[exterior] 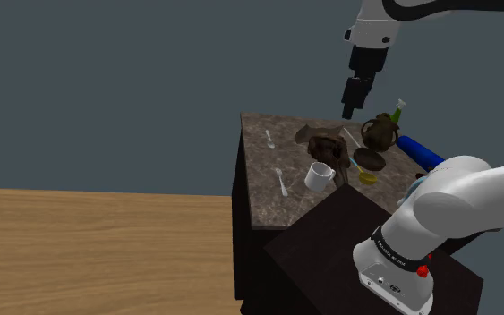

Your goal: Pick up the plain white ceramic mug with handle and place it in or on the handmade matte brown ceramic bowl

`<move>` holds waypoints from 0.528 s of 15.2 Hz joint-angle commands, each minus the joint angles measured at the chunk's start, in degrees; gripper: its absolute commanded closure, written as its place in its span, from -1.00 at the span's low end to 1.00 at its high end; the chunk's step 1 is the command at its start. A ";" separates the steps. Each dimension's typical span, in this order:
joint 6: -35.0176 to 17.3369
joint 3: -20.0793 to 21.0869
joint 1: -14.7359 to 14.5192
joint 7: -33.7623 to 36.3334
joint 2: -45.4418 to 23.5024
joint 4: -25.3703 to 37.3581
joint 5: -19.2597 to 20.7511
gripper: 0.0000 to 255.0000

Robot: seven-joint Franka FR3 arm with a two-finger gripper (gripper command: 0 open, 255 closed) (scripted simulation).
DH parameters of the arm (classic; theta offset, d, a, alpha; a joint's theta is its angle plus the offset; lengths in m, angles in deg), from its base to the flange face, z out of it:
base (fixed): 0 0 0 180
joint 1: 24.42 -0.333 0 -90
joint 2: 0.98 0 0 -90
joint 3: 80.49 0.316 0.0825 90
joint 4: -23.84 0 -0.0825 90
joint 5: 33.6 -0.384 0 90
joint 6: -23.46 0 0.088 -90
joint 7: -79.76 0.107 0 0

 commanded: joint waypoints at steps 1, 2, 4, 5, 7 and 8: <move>0.00 0.00 0.00 0.00 0.00 0.00 0.00 -1.00; -1.99 -0.62 0.26 -0.60 -0.05 -1.71 0.46 -1.00; -6.07 -1.89 0.83 -1.77 -0.44 -4.92 1.42 -1.00; -8.16 -2.54 1.14 -2.36 -0.79 -6.42 1.90 -1.00; -12.48 -3.88 1.79 -3.51 -1.84 -9.21 2.90 -1.00; -14.71 -4.57 2.13 -4.08 -2.54 -10.48 3.40 -1.00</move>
